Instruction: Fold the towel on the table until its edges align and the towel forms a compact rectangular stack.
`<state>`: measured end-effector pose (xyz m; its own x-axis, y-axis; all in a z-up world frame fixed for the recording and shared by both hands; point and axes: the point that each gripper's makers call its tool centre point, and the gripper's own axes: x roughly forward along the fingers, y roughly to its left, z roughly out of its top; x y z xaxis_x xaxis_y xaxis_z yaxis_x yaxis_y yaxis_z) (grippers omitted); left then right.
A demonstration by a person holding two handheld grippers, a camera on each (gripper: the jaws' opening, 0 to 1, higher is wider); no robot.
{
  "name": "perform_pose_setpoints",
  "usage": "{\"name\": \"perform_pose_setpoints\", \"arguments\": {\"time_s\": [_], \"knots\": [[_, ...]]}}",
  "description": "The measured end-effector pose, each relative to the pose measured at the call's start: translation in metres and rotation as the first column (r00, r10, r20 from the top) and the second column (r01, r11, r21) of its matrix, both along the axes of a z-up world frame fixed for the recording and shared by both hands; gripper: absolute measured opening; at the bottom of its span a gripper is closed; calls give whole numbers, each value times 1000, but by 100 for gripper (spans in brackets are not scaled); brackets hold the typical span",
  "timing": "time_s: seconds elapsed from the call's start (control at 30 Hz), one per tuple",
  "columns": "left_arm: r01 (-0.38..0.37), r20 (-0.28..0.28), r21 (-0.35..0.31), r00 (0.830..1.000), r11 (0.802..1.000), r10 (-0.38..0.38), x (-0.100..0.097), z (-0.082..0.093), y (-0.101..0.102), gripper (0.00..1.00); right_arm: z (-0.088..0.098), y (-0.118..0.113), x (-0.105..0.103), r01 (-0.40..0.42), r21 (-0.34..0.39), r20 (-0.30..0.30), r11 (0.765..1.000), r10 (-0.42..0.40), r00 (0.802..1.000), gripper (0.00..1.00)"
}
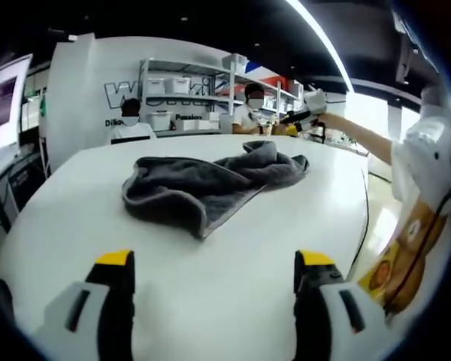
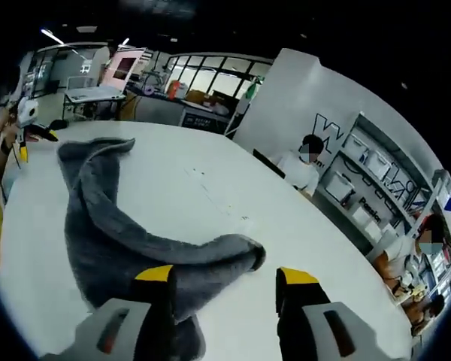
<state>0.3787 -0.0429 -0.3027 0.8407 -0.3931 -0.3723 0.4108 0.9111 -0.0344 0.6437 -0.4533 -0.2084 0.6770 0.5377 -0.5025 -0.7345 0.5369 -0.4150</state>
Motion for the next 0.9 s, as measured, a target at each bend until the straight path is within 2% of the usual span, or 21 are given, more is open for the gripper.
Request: {"name": "perform_pose_setpoints", "arguments": {"time_s": [0.13,0.23,0.37,0.5,0.6,0.9], "knots": [[19,7,-3,1000,1000,-19,-1,2,-5,92,0,5,-34,-39,11,-15,999,39,999,63],[24,13,-2,1000,1000,-24,-2,4,-4,92,-2,4,-49,-51,-5,-13,999,51,999,67],[17,18,-3,1000,1000,-17,-3,5,-1,92,-6,7,-80,-71,15,-30,997,71,997,72],[12,17,-3,1000,1000,-12,-5,4,1,92,-14,8,-100,-84,-8,-35,996,84,996,76],[14,20,-3,1000,1000,-14,-6,5,0,92,-19,9,-120,-100,-26,-32,995,100,995,77],[3,19,8,1000,1000,-3,-12,5,4,92,-24,17,-165,-132,12,-32,991,132,991,78]]}}
